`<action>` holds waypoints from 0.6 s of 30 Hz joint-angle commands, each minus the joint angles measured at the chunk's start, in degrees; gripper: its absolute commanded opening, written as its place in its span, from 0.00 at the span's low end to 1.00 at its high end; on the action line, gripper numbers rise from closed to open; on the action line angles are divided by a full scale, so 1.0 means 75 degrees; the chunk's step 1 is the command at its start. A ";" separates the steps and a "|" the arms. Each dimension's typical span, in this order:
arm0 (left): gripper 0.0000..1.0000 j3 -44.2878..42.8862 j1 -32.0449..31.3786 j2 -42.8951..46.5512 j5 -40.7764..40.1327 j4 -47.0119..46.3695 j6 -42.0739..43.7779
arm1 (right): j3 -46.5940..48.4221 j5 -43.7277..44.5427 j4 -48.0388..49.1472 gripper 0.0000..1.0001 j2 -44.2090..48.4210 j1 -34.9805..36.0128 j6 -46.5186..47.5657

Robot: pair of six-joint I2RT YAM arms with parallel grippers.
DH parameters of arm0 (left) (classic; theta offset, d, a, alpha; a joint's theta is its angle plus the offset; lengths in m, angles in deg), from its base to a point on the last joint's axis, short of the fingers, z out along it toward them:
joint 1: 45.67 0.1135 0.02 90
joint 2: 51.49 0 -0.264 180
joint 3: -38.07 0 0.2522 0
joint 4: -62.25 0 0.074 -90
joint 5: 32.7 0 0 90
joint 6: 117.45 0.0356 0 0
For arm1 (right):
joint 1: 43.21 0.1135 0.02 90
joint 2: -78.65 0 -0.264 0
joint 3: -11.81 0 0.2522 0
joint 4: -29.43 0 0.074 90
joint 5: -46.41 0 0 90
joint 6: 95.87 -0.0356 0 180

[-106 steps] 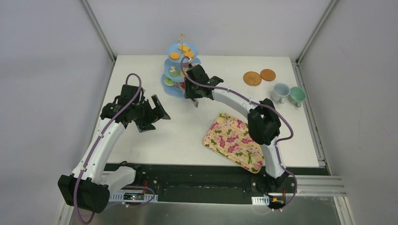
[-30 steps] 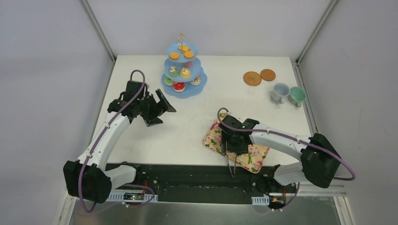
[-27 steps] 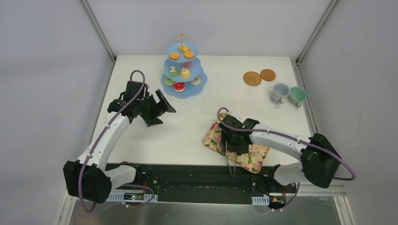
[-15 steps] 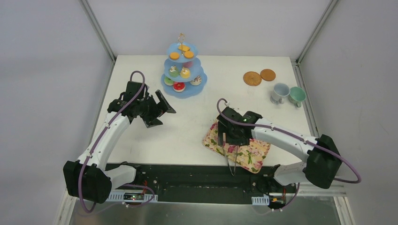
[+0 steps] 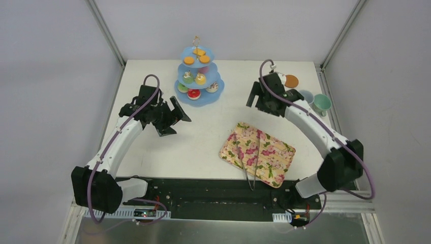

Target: Serve the afternoon tea

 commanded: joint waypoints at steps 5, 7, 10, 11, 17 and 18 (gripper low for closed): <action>0.92 -0.1424 -0.0028 -0.0842 -0.0331 0.0763 0.1564 | 0.3036 -0.0615 0.1467 0.79 -0.3445 -0.2199 -0.0422; 0.93 -0.1814 -0.0028 -0.1082 -0.0395 0.0850 0.1919 | 0.3766 -0.0614 0.1399 0.71 -0.4285 -0.2514 -0.0497; 0.94 -0.2302 -0.0028 -0.1365 -0.0637 0.0753 0.2286 | 0.4945 -0.0514 0.1046 0.64 -0.5390 -0.2918 -0.0606; 0.94 -0.2528 -0.0028 -0.1447 -0.0729 0.0703 0.2433 | 0.5326 -0.0476 0.0921 0.61 -0.5865 -0.3010 -0.0573; 0.96 -0.3571 -0.0028 -0.1815 -0.1531 0.0732 0.3709 | 0.7245 -0.0422 0.0306 0.32 -0.7499 -0.3497 -0.0259; 0.96 -0.3727 -0.0017 -0.1851 -0.1720 0.0829 0.3908 | 0.7395 -0.0483 0.0314 0.29 -0.7649 -0.3546 -0.0219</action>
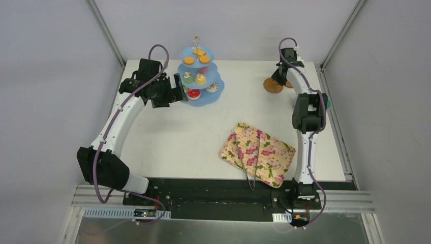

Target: Serve the afternoon tea

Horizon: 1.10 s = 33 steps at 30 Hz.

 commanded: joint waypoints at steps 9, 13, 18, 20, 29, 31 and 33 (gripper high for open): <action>0.96 -0.0970 -0.0004 -0.0002 -0.1718 0.0231 0.2312 | 0.1231 -0.0971 -0.0462 0.12 -0.1317 -0.0208 -0.0112; 0.96 -0.1246 0.0068 -0.0279 -0.1888 0.0211 0.2365 | 0.1475 -0.1784 -0.0813 0.12 -0.1578 -0.0050 -0.0317; 0.96 -0.1356 0.0096 -0.0547 -0.1851 -0.0148 0.2242 | 0.1592 -0.2437 -0.0614 0.15 -0.1665 0.0705 -0.0253; 0.96 -0.1428 0.0101 -0.0654 -0.1935 -0.0181 0.2231 | 0.1651 -0.2377 -0.0465 0.18 -0.1763 0.0929 -0.0239; 0.96 -0.1898 0.0101 -0.1279 -0.1987 -0.0290 0.2176 | 0.2544 -0.2504 -0.0159 0.20 -0.2549 0.1118 -0.0318; 0.96 -0.2107 0.0101 -0.1436 -0.1973 -0.0241 0.2194 | 0.2545 -0.2640 0.0056 0.21 -0.2597 0.1167 -0.0453; 0.96 -0.2306 0.0101 -0.1561 -0.1977 -0.0160 0.2249 | 0.2637 -0.2773 0.0351 0.22 -0.2664 0.1244 -0.0500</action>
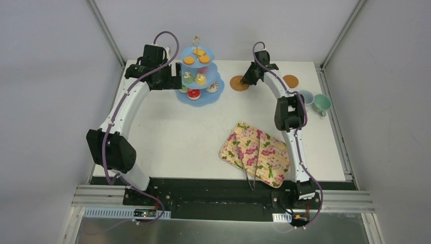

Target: Serve the afternoon tea

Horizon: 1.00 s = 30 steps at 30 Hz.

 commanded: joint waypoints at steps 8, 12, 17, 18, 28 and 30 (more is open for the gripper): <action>0.96 -0.0510 0.0084 -0.0024 -0.0123 0.0107 0.0345 | 0.0599 -0.0044 0.0857 0.35 -0.0588 0.0130 -0.0201; 0.96 -0.0344 0.0084 0.0148 -0.0118 0.0098 0.0366 | 0.0484 0.0072 0.0923 0.45 0.0424 0.0090 -0.0370; 0.96 -0.0059 0.0084 0.0189 -0.0053 -0.0021 0.0319 | -0.0450 -0.0016 0.1081 0.64 0.2417 -0.0096 -0.0015; 0.97 -0.0024 0.0084 0.0180 -0.0028 -0.0038 0.0314 | -0.0972 -0.0104 0.1101 0.70 0.2861 -0.0151 0.0324; 0.97 0.0391 0.0093 0.0355 0.0080 -0.0286 0.0491 | -0.4953 -0.0056 0.0025 0.87 0.6181 -0.1073 0.5560; 0.97 0.0457 0.0099 0.0370 0.0111 -0.0320 0.0563 | -0.5630 0.0206 -0.0067 0.86 0.6718 -0.1404 0.5841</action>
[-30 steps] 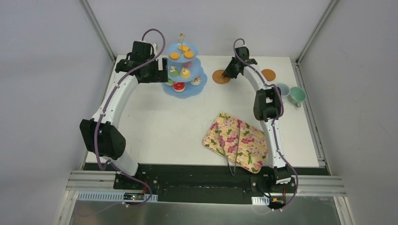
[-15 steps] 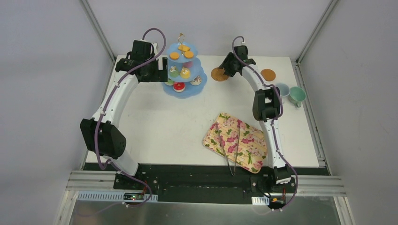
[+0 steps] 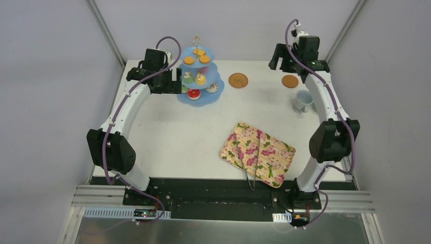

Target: Serve the afternoon tea

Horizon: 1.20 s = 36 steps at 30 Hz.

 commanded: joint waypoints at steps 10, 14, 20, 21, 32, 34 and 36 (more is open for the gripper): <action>0.98 0.0692 0.0096 0.0861 -0.0136 -0.0295 0.0613 | -0.5160 0.0830 0.0517 0.74 0.3443 -0.2069 0.1530; 0.98 0.0775 0.0100 0.0903 -0.0076 -0.0303 0.0613 | -0.5866 0.0721 0.0907 0.69 0.3812 -0.2359 0.1446; 0.98 0.0746 0.0094 0.0872 0.0135 -0.0310 0.0512 | -0.5692 0.1126 0.0787 0.59 0.2994 -0.2433 0.1646; 0.98 0.0689 0.0101 0.0855 0.0149 -0.0296 0.0506 | -0.5634 0.1116 0.0792 0.58 0.2882 -0.2461 0.1690; 0.98 0.0400 0.0097 0.0666 0.0088 -0.0102 0.0445 | -0.5318 0.1440 0.1379 0.48 0.1775 -0.2507 0.1510; 0.97 0.0346 0.0096 0.0663 0.0063 -0.0061 0.0442 | -0.5196 0.1309 0.1373 0.41 0.1594 -0.2498 0.1427; 0.97 0.0330 0.0096 0.0650 0.0061 -0.0027 0.0421 | -0.5082 0.1296 0.1329 0.35 0.1412 -0.2496 0.1360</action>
